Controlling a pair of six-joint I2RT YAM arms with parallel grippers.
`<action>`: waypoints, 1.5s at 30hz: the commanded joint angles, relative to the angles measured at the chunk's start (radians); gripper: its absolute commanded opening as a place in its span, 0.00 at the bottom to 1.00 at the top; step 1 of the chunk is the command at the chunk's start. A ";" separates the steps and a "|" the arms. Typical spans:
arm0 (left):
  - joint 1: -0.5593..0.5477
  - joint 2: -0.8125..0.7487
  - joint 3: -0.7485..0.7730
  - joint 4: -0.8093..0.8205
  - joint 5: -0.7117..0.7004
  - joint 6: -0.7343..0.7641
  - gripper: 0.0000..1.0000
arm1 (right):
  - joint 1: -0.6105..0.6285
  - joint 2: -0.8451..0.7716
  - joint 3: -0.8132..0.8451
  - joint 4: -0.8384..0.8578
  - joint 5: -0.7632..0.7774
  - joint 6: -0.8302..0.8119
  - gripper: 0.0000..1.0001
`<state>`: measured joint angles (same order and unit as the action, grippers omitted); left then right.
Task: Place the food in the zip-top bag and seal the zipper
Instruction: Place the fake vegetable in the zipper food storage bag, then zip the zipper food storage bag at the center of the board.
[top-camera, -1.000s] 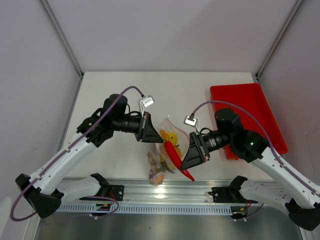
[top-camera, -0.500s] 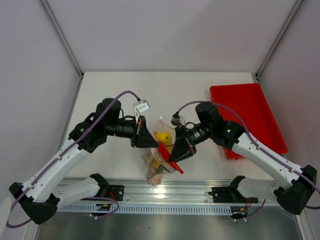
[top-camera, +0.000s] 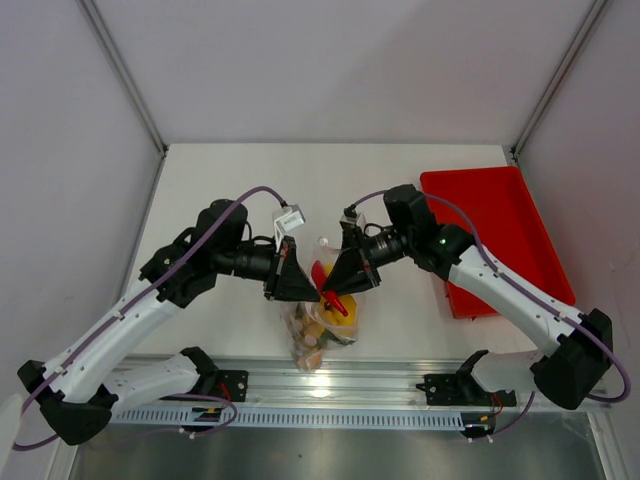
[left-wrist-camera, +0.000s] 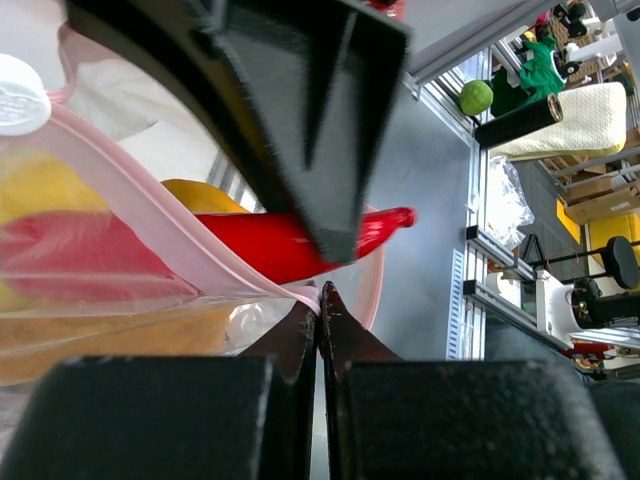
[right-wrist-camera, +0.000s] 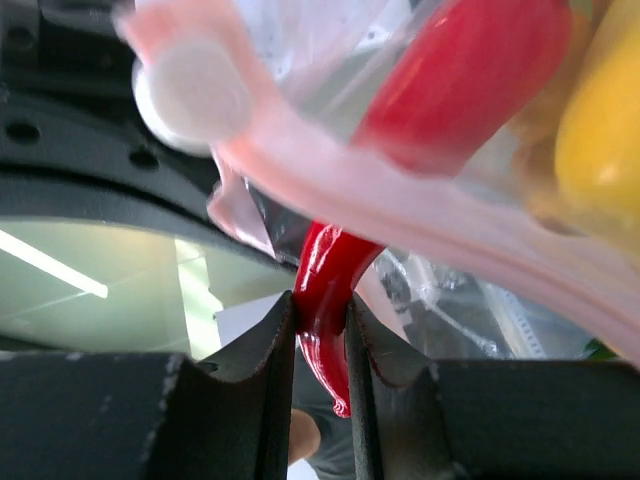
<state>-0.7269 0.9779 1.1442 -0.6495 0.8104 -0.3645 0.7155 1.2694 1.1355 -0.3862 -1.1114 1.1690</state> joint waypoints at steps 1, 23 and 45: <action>-0.023 -0.002 0.031 0.039 0.012 0.013 0.01 | -0.007 0.036 0.104 -0.084 0.087 -0.104 0.17; -0.029 0.007 0.075 0.036 -0.145 -0.050 0.01 | 0.111 0.039 0.354 -0.554 0.620 -0.620 0.67; 0.021 -0.056 -0.075 0.187 -0.140 -0.077 0.00 | -0.487 -0.225 0.264 -0.694 1.242 -0.680 1.00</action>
<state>-0.7124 0.9512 1.0954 -0.5583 0.6403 -0.4221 0.3199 1.0561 1.4719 -1.0813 -0.0475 0.5049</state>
